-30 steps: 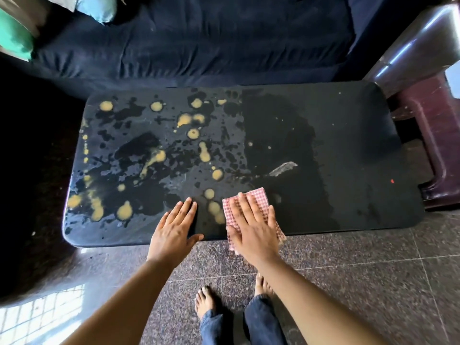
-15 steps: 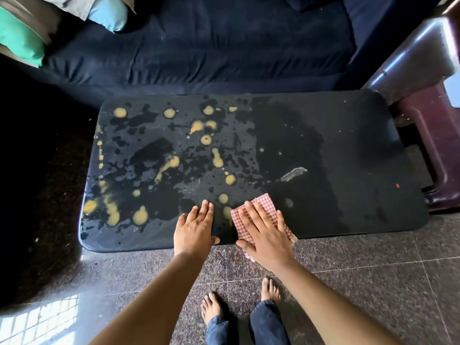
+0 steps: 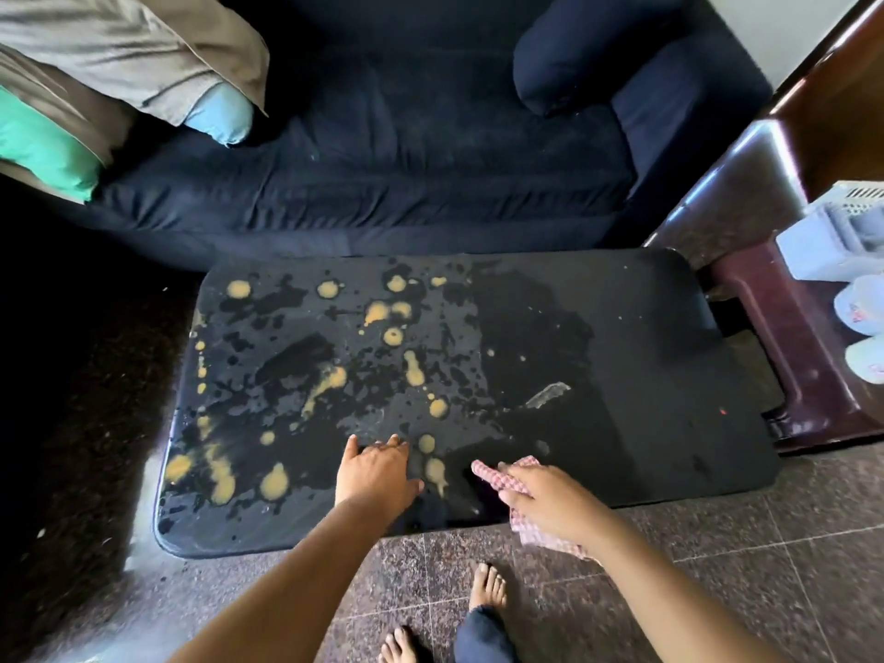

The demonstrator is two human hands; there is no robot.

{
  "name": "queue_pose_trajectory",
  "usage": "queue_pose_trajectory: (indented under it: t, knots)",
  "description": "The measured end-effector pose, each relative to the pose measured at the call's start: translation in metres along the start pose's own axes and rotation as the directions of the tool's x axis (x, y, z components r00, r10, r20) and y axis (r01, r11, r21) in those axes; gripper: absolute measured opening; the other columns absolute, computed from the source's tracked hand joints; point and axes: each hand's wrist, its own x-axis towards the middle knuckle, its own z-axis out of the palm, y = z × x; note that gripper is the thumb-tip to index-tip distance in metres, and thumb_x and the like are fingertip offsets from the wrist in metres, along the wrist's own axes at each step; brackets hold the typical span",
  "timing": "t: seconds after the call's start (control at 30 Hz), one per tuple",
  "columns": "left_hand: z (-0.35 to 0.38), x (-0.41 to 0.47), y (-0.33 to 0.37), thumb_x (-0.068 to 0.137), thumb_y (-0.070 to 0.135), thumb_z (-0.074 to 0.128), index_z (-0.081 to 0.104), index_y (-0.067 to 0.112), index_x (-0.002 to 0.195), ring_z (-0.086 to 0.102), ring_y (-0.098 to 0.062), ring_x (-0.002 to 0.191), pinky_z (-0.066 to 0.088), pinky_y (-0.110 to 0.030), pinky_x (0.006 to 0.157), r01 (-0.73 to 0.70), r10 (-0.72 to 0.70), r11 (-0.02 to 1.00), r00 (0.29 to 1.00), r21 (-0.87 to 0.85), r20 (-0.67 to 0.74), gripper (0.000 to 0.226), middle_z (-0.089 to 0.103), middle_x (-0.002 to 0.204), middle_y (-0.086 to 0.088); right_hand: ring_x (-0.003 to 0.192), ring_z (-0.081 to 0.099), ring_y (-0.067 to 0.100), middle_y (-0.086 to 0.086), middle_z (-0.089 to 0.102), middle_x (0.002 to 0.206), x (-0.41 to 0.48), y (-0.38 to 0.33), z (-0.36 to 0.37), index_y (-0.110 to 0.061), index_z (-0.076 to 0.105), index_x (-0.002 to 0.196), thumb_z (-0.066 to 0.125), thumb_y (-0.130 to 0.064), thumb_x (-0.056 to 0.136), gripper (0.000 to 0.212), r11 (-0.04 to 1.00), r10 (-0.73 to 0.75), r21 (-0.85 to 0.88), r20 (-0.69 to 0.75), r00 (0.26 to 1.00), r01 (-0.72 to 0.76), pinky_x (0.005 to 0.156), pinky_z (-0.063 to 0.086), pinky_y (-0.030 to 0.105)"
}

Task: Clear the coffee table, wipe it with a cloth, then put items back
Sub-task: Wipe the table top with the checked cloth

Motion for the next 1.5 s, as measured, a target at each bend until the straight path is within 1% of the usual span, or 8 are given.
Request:
queue_pose_trajectory:
  t: [0.2, 0.57, 0.67, 0.77, 0.93, 1.1, 1.3, 1.5]
  knots:
    - [-0.055, 0.067, -0.022, 0.094, 0.050, 0.045, 0.017, 0.021, 0.152, 0.009, -0.018, 0.147, 0.006, -0.039, 0.120, 0.074, -0.084, 0.991, 0.993, -0.113, -0.081, 0.070, 0.007, 0.161, 0.001, 0.134, 0.039, 0.019, -0.004, 0.039, 0.149, 0.090, -0.026, -0.073, -0.026, 0.036, 0.145, 0.045, -0.036, 0.098, 0.049, 0.991, 0.036, 0.134, -0.288, 0.957, 0.003, 0.103, 0.034, 0.030]
    - [-0.125, 0.208, -0.049, 0.098, 0.031, 0.041, 0.011, 0.021, 0.153, 0.003, -0.018, 0.148, 0.008, -0.038, 0.119, 0.149, -0.197, 0.959, 0.962, -0.241, -0.191, 0.063, 0.000, 0.161, -0.001, 0.144, 0.016, 0.009, -0.007, 0.021, 0.157, 0.245, -0.049, -0.138, -0.023, 0.024, 0.149, 0.035, -0.035, 0.100, 0.052, 0.984, 0.103, -0.090, -0.402, 0.910, -0.151, 0.108, 0.029, 0.043]
    - [-0.128, 0.227, -0.062, 0.097, 0.019, 0.039, 0.005, 0.017, 0.153, 0.001, -0.019, 0.148, 0.006, -0.040, 0.120, 0.181, -0.203, 0.972, 0.967, -0.148, -0.155, 0.066, -0.002, 0.161, -0.003, 0.146, 0.003, 0.012, -0.004, 0.010, 0.160, 0.275, -0.047, -0.135, -0.021, 0.015, 0.151, 0.031, -0.043, 0.099, 0.059, 0.973, 0.166, -0.073, -0.441, 0.882, -0.219, 0.114, 0.011, 0.051]
    - [-0.129, 0.239, -0.070, 0.097, 0.014, 0.036, -0.001, 0.017, 0.153, -0.004, -0.019, 0.148, 0.002, -0.042, 0.120, 0.219, -0.230, 0.972, 0.964, -0.089, -0.136, 0.068, -0.008, 0.161, -0.002, 0.143, -0.024, 0.020, -0.002, -0.022, 0.156, 0.297, -0.063, -0.118, -0.019, -0.012, 0.149, 0.009, -0.062, 0.091, 0.075, 0.971, 0.119, -0.139, -0.430, 0.895, -0.196, 0.109, -0.017, 0.053]
    - [-0.128, 0.246, -0.080, 0.097, 0.014, 0.033, -0.005, 0.020, 0.153, -0.005, -0.020, 0.148, 0.001, -0.043, 0.120, 0.225, -0.231, 0.972, 0.970, -0.070, -0.081, 0.068, -0.009, 0.161, -0.001, 0.141, -0.028, 0.017, -0.005, -0.023, 0.156, 0.301, -0.049, -0.118, -0.026, -0.021, 0.145, -0.002, -0.058, 0.087, 0.069, 0.930, -0.122, -0.367, -0.379, 0.917, -0.028, 0.109, -0.026, 0.046]
    - [-0.128, 0.247, -0.086, 0.095, 0.012, 0.036, -0.005, 0.022, 0.153, -0.004, -0.019, 0.148, 0.000, -0.043, 0.118, 0.194, -0.200, 0.977, 0.977, -0.084, -0.069, 0.072, -0.008, 0.161, 0.001, 0.144, -0.022, 0.019, -0.006, -0.024, 0.155, 0.298, -0.042, -0.122, -0.026, -0.018, 0.148, 0.011, -0.050, 0.096, 0.064, 0.954, 0.141, -0.165, -0.494, 0.858, -0.252, 0.115, -0.013, 0.049]
    - [-0.129, 0.246, -0.092, 0.091, 0.007, 0.037, -0.006, 0.025, 0.153, -0.007, -0.015, 0.148, -0.003, -0.041, 0.118, 0.166, -0.173, 0.978, 0.983, -0.125, -0.054, 0.078, -0.012, 0.160, 0.005, 0.141, -0.027, 0.015, -0.007, -0.025, 0.155, 0.307, -0.090, -0.104, -0.025, -0.019, 0.146, 0.011, -0.049, 0.099, 0.062, 0.940, -0.159, -0.339, -0.346, 0.925, 0.035, 0.115, -0.014, 0.049]
    - [-0.128, 0.243, -0.099, 0.095, 0.009, 0.036, -0.009, 0.028, 0.151, -0.010, -0.014, 0.147, -0.004, -0.042, 0.118, 0.131, -0.141, 0.976, 0.989, -0.174, -0.042, 0.075, -0.015, 0.158, 0.007, 0.144, -0.016, 0.013, -0.011, -0.021, 0.155, 0.291, -0.040, -0.121, -0.031, -0.015, 0.148, 0.006, -0.060, 0.092, 0.066, 0.937, -0.102, -0.346, -0.392, 0.914, -0.044, 0.118, -0.002, 0.045]
